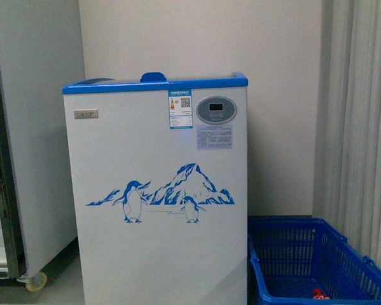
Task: Put drink in fridge
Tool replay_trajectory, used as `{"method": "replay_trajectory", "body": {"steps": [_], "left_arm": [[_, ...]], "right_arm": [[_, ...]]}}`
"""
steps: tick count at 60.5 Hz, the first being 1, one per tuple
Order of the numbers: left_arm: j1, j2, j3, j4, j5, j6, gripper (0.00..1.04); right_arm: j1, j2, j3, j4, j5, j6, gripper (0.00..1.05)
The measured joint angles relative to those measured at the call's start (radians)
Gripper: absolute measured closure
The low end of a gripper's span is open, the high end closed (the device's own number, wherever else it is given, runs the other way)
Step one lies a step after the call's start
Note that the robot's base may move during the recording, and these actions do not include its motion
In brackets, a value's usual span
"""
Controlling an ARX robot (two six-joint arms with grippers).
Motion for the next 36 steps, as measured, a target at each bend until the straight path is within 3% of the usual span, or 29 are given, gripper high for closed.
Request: {"method": "replay_trajectory", "body": {"steps": [36], "left_arm": [[0.000,0.000,0.000,0.000,0.000,0.000,0.08]], "right_arm": [[0.000,0.000,0.000,0.000,0.000,0.000,0.07]]}}
